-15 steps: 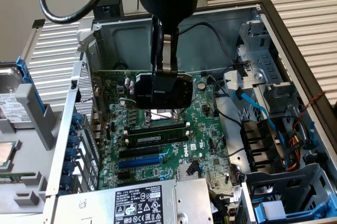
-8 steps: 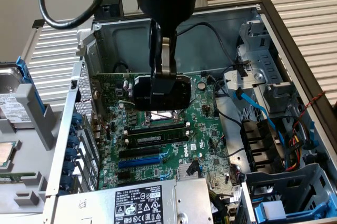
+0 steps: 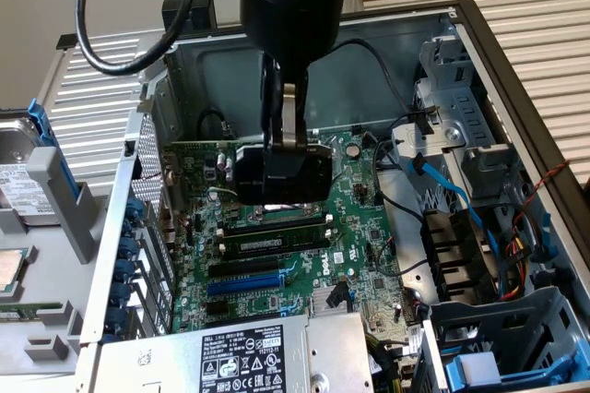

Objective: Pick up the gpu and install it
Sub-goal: 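Insert the gpu into the slot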

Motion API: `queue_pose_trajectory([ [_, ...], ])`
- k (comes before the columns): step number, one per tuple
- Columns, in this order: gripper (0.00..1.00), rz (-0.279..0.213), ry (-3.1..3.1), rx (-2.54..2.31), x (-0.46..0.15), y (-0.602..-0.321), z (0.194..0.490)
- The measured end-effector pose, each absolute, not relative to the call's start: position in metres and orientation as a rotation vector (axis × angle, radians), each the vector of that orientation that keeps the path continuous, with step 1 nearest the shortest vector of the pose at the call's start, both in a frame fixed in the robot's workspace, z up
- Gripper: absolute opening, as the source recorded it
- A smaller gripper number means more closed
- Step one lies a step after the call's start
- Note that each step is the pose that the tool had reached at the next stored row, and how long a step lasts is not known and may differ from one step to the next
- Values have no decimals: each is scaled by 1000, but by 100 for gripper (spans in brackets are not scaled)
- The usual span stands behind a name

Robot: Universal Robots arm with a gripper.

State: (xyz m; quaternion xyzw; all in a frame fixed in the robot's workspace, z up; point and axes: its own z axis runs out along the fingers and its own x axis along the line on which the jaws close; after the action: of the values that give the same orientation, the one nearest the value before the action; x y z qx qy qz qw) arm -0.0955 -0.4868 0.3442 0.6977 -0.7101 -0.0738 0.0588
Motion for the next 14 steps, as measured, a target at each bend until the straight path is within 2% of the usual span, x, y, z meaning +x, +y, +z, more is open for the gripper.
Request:
queue_pose_trajectory([
  [14,29,-221,-2152,2115,-109,-484,319],
])
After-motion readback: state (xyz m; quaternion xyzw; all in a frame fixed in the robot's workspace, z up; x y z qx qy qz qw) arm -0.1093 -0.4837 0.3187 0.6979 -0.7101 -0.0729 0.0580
